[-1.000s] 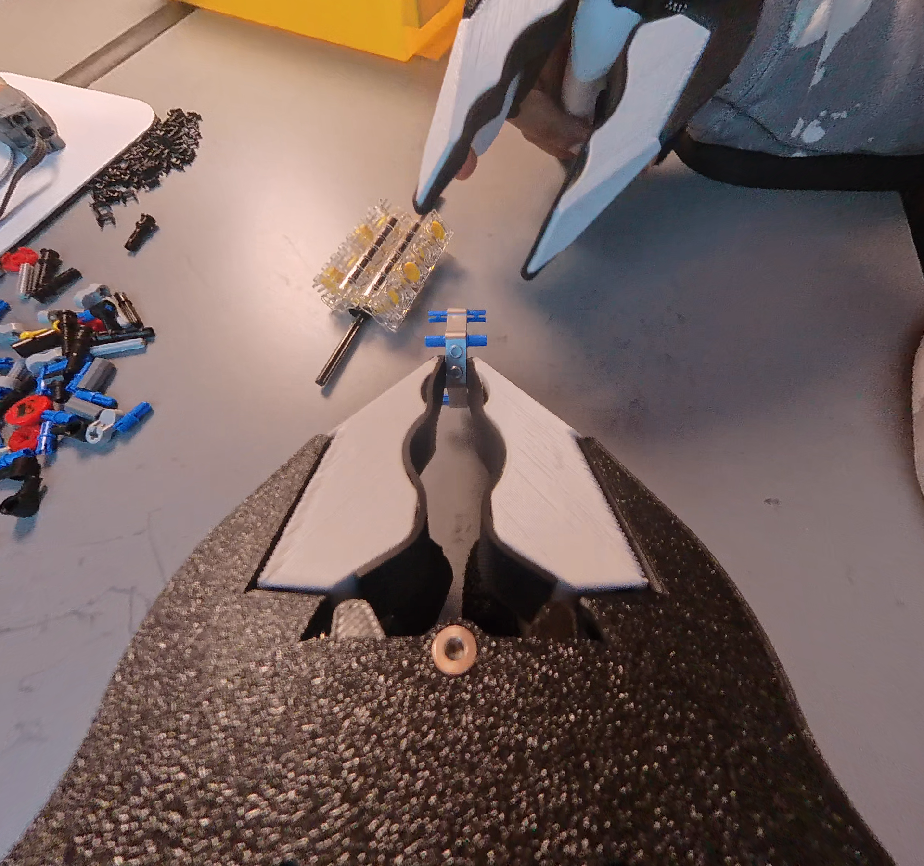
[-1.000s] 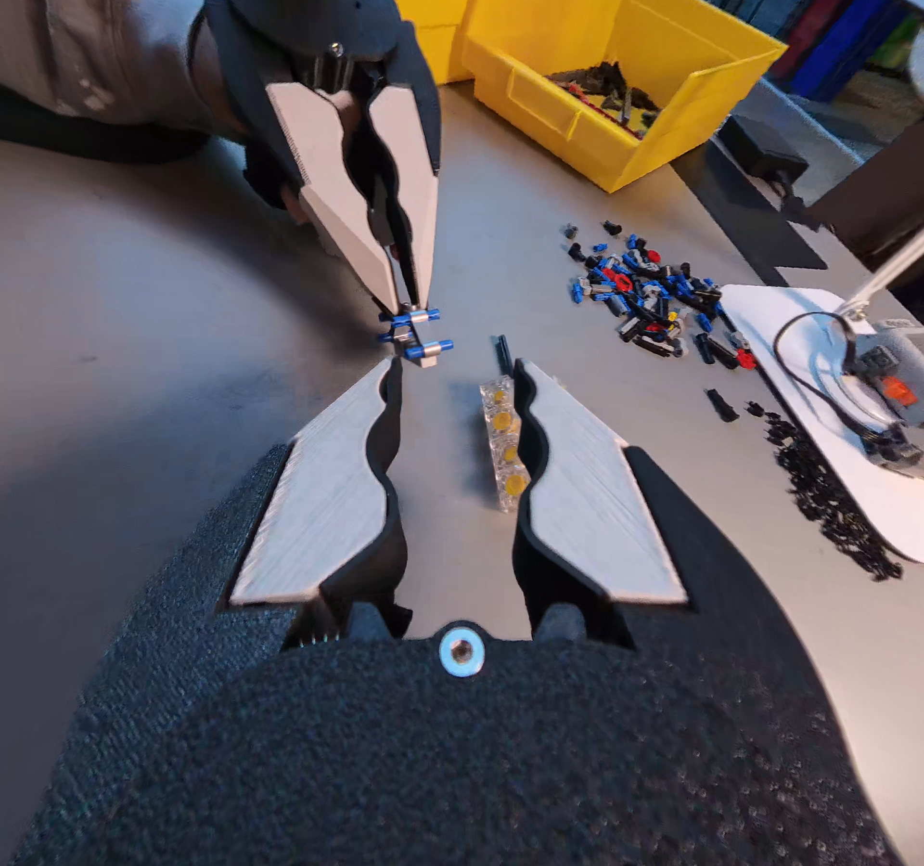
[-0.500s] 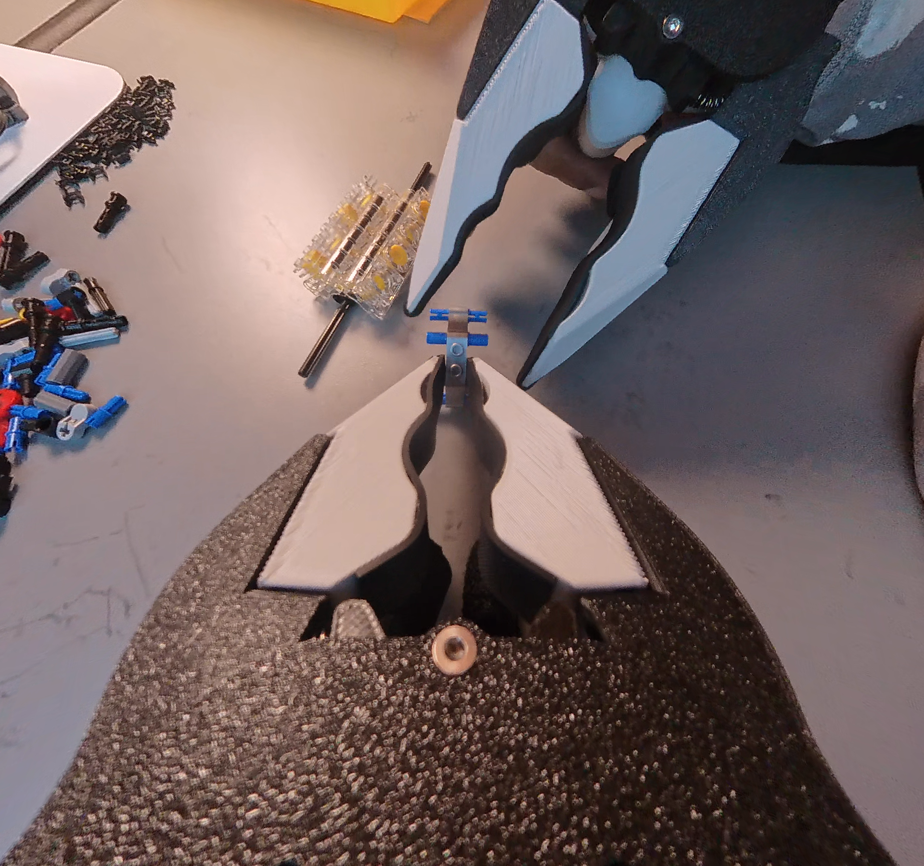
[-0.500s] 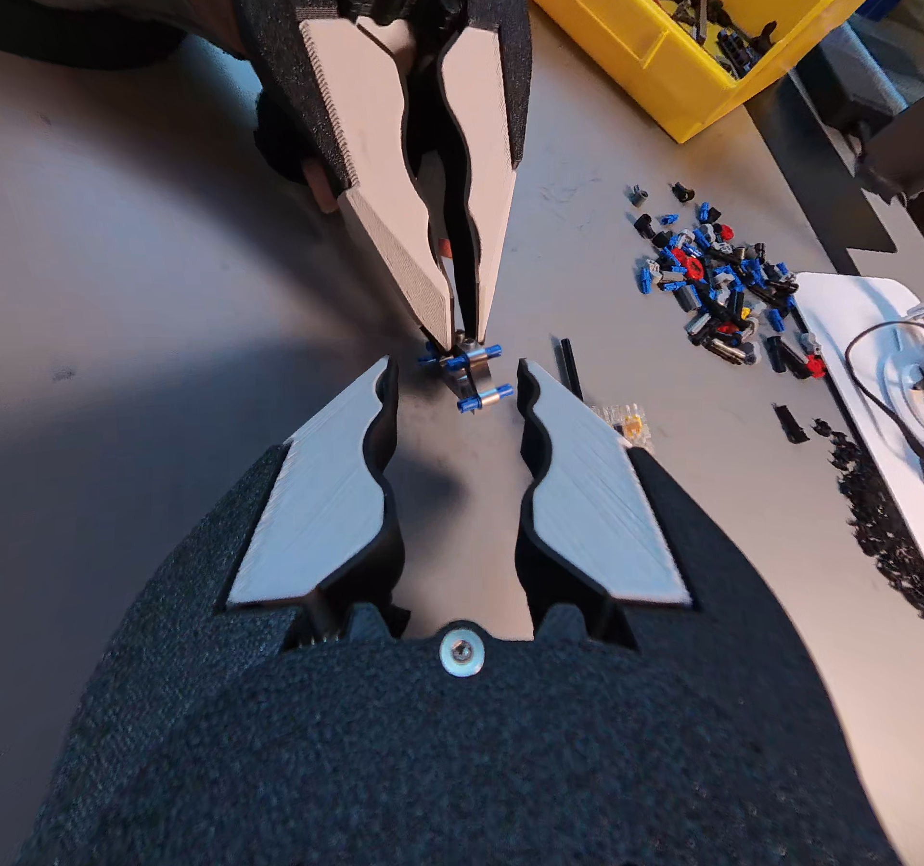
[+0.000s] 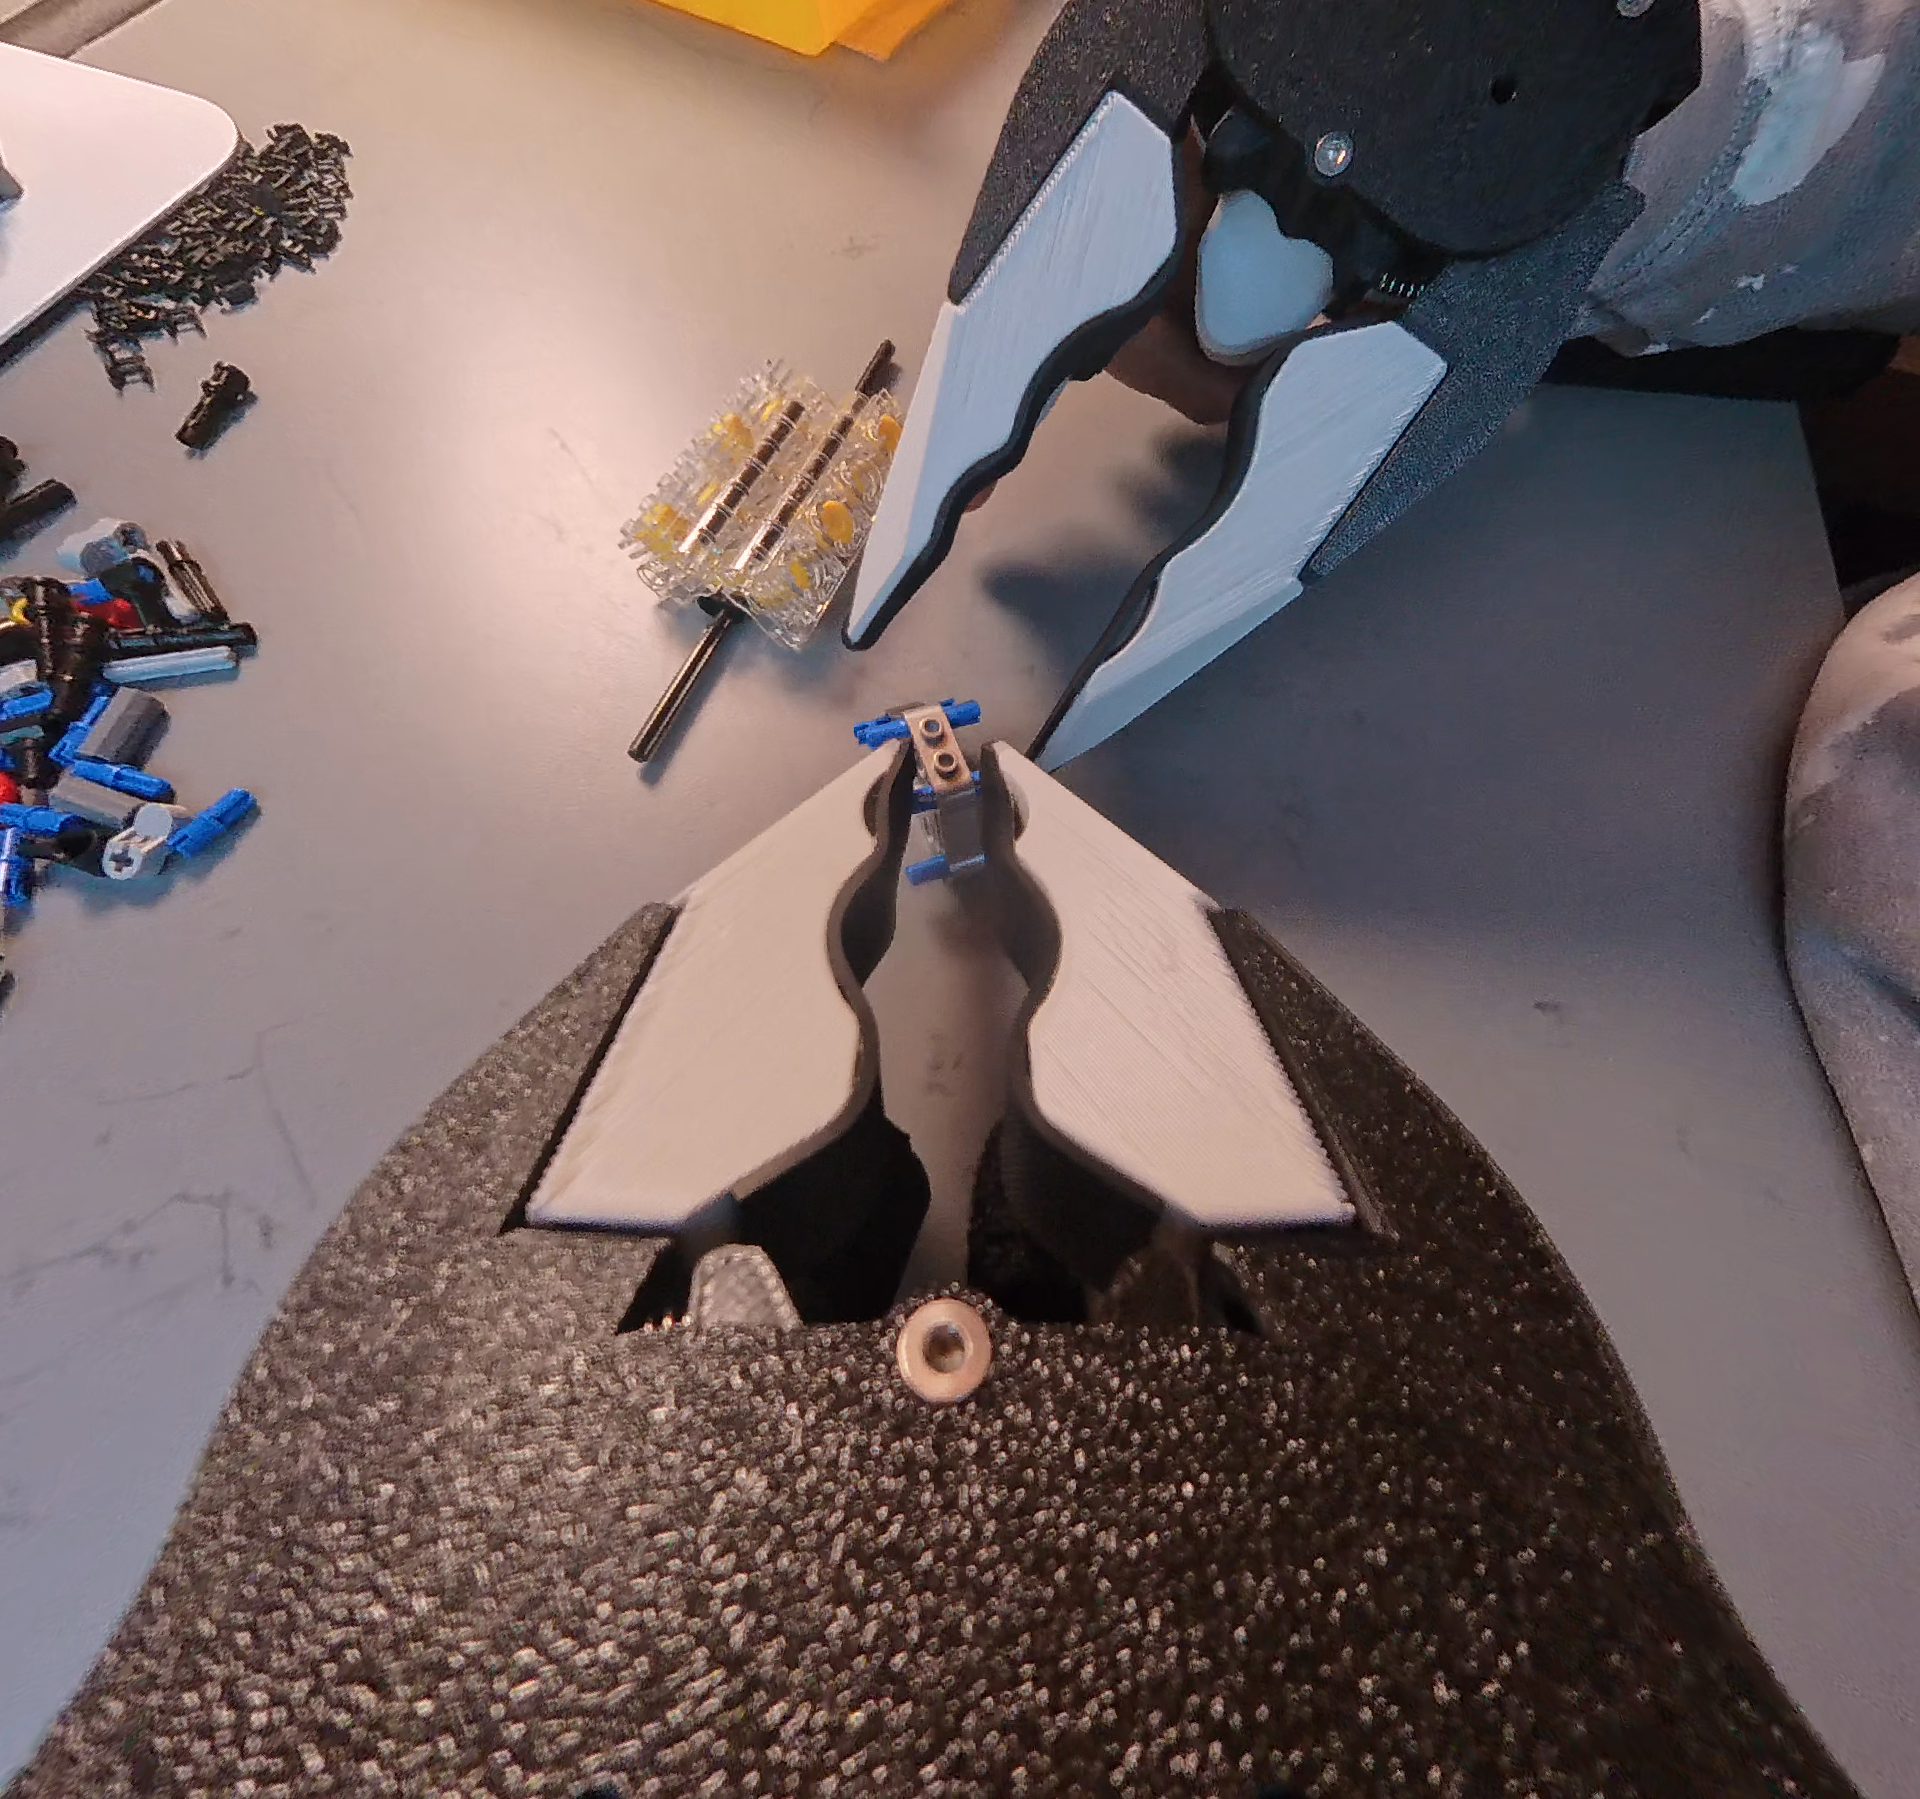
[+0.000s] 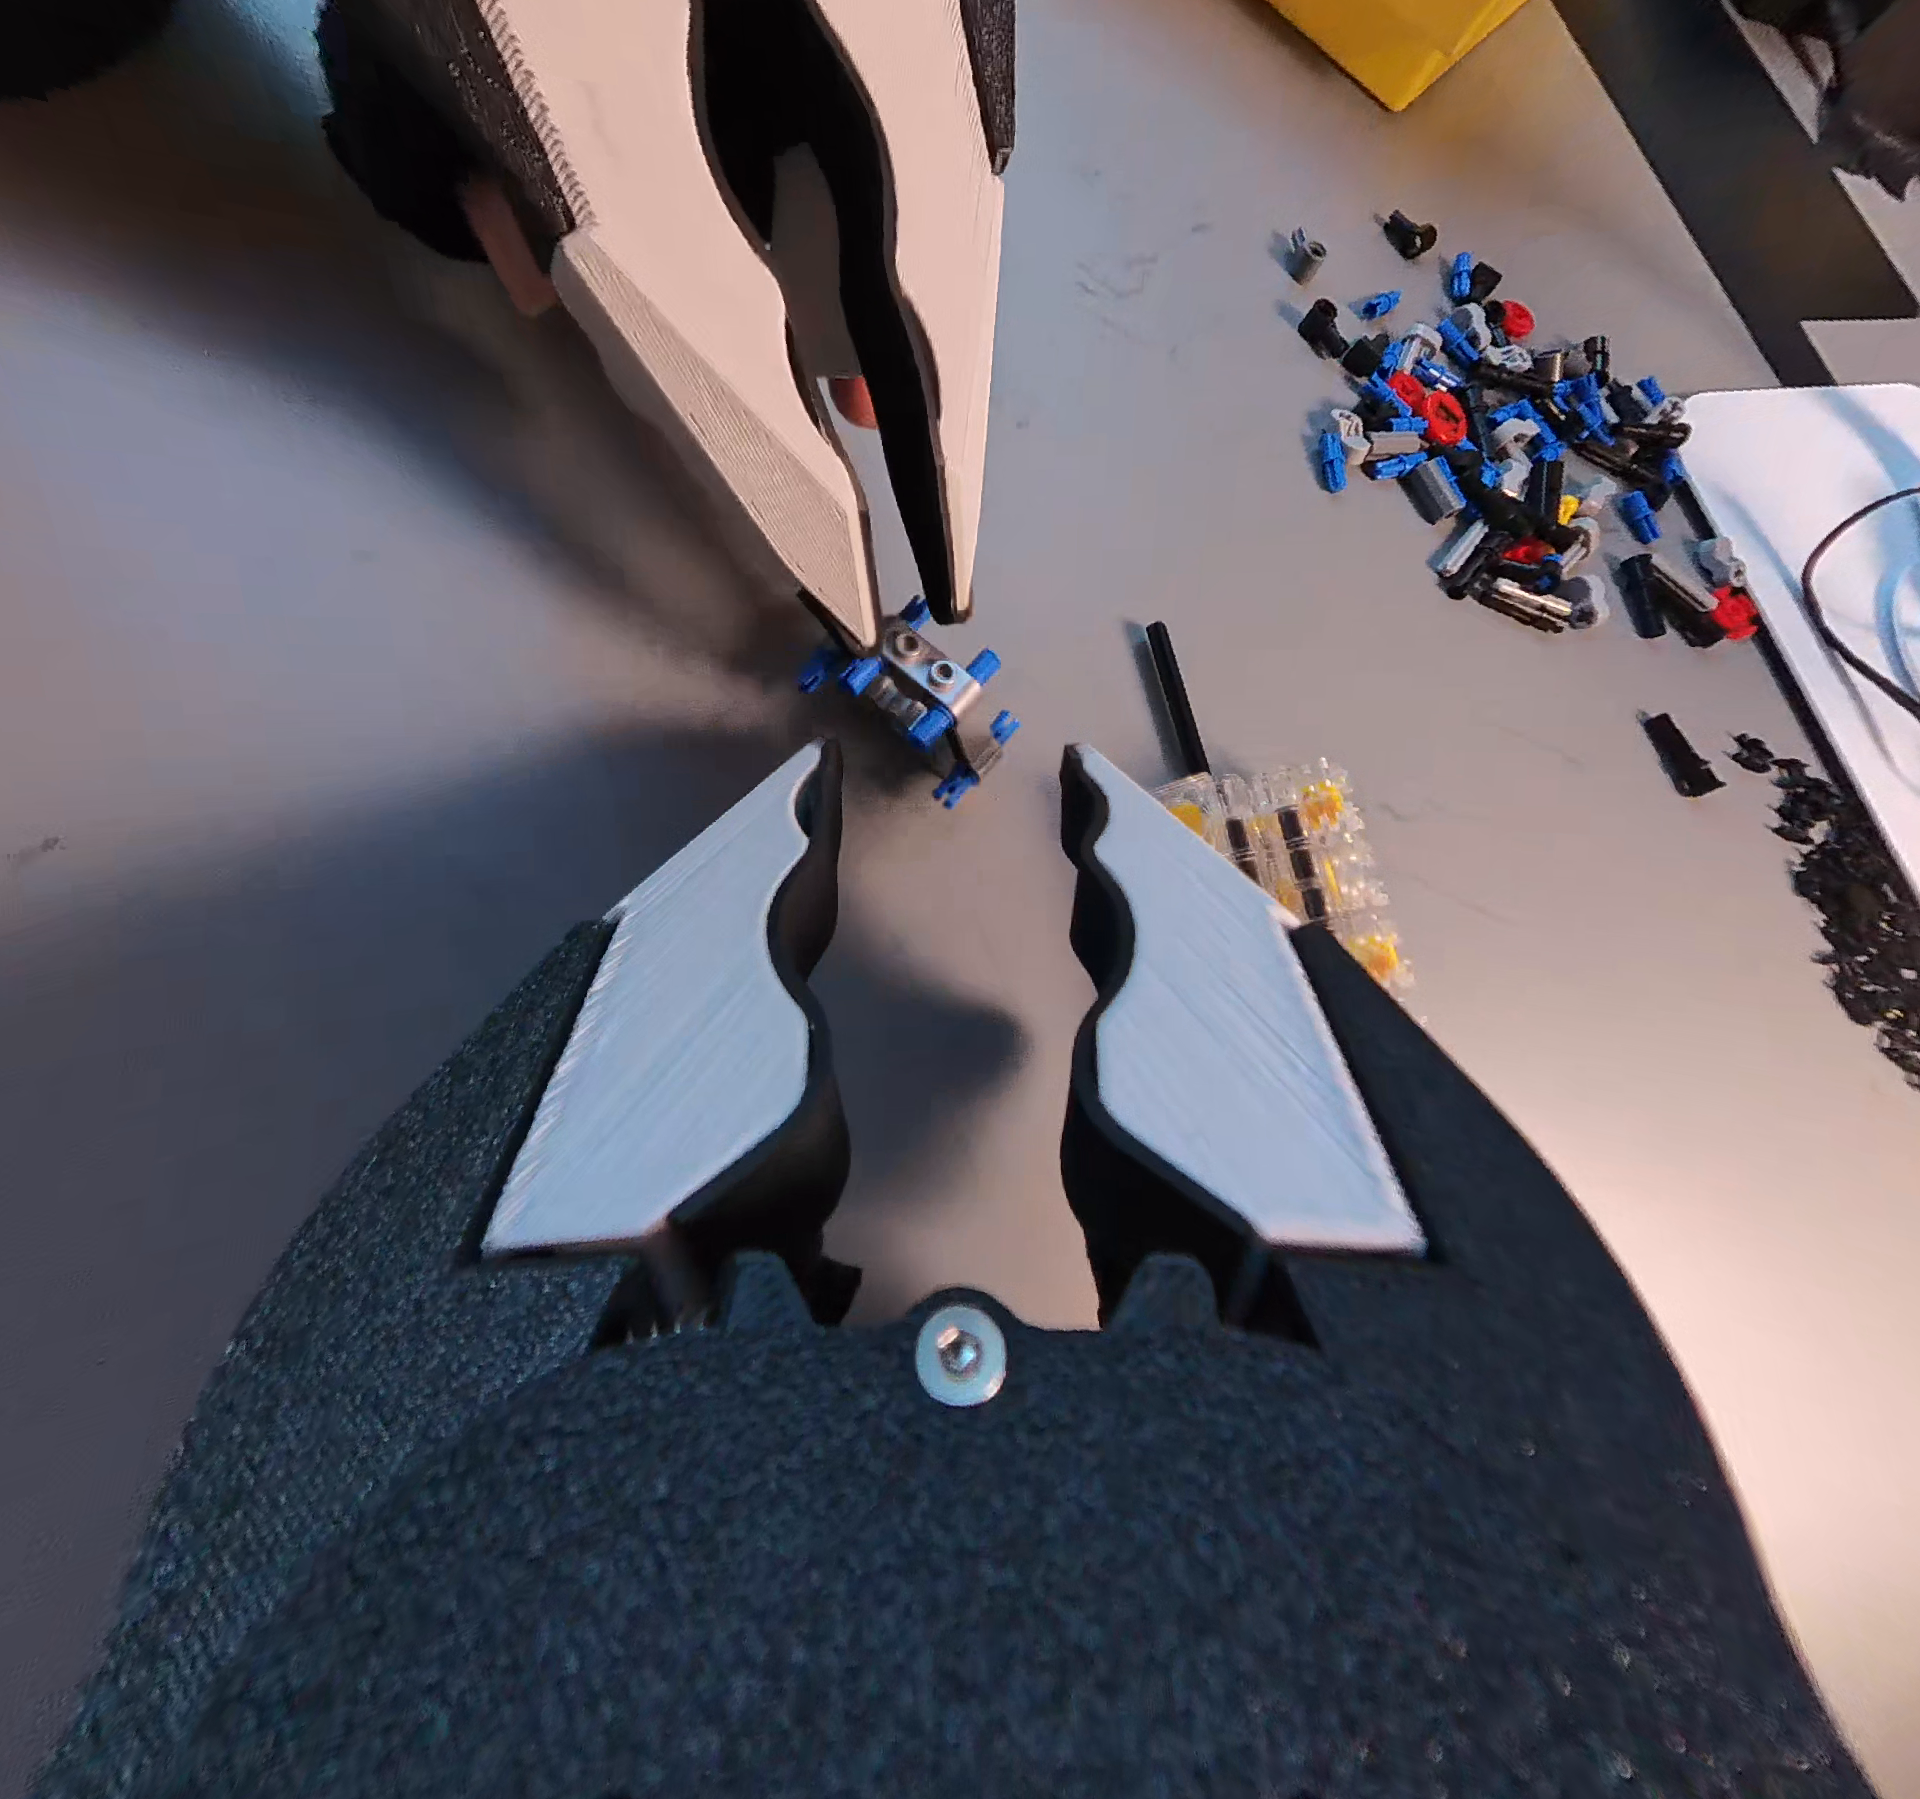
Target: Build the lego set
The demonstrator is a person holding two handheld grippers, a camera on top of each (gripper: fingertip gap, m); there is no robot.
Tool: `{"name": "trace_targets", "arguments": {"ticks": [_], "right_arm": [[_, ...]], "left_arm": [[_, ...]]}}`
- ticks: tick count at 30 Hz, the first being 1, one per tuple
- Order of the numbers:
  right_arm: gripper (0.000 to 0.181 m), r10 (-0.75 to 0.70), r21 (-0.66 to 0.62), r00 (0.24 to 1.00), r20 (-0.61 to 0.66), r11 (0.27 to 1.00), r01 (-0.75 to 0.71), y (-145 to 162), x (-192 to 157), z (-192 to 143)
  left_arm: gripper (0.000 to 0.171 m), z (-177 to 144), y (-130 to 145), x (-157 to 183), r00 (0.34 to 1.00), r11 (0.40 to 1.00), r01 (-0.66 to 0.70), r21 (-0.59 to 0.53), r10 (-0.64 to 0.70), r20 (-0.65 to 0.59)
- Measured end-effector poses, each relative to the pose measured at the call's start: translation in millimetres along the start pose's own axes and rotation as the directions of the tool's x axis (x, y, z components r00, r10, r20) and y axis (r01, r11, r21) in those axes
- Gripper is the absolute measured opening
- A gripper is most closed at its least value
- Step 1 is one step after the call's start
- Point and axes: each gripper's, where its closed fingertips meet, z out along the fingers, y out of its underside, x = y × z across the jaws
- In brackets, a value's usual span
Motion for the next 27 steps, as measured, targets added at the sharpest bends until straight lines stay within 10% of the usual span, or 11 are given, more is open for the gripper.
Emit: {"name": "trace_targets", "arguments": {"ticks": [27], "right_arm": [[0.032,-0.074,-0.021,0.996,0.043,0.997,0.075,4.1,-14.2,2.4]], "left_arm": [[0.013,5.5,6.1,13.1,0.998,0.997,-0.058,-0.046,0.056,-0.038]]}}
